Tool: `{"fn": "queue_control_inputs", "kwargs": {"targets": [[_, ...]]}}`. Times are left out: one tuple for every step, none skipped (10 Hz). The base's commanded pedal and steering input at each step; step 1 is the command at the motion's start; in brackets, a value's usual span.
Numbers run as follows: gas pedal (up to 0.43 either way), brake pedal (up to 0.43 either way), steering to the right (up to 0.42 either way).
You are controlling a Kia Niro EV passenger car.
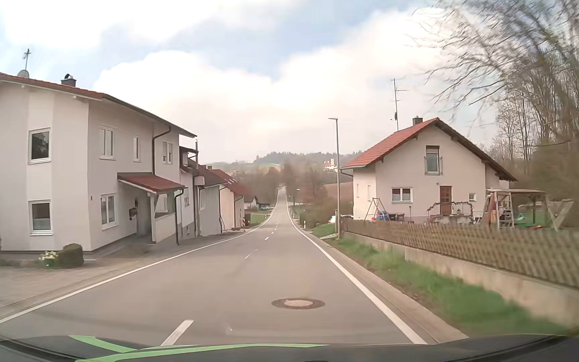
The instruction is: Follow the waypoints while adhering to traffic rules and regulations
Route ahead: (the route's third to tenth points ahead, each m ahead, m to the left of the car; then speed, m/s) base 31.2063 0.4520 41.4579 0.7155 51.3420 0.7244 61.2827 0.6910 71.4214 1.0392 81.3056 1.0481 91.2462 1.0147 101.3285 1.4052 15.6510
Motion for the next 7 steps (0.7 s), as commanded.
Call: {"fn": "queue_control_inputs", "kwargs": {"targets": [[0.0,0.049,-0.003],[0.0,0.061,-0.003],[0.0,0.061,-0.003],[0.0,0.073,-0.003],[0.0,0.116,-0.003],[0.0,0.128,-0.003],[0.0,0.14,-0.003]]}}
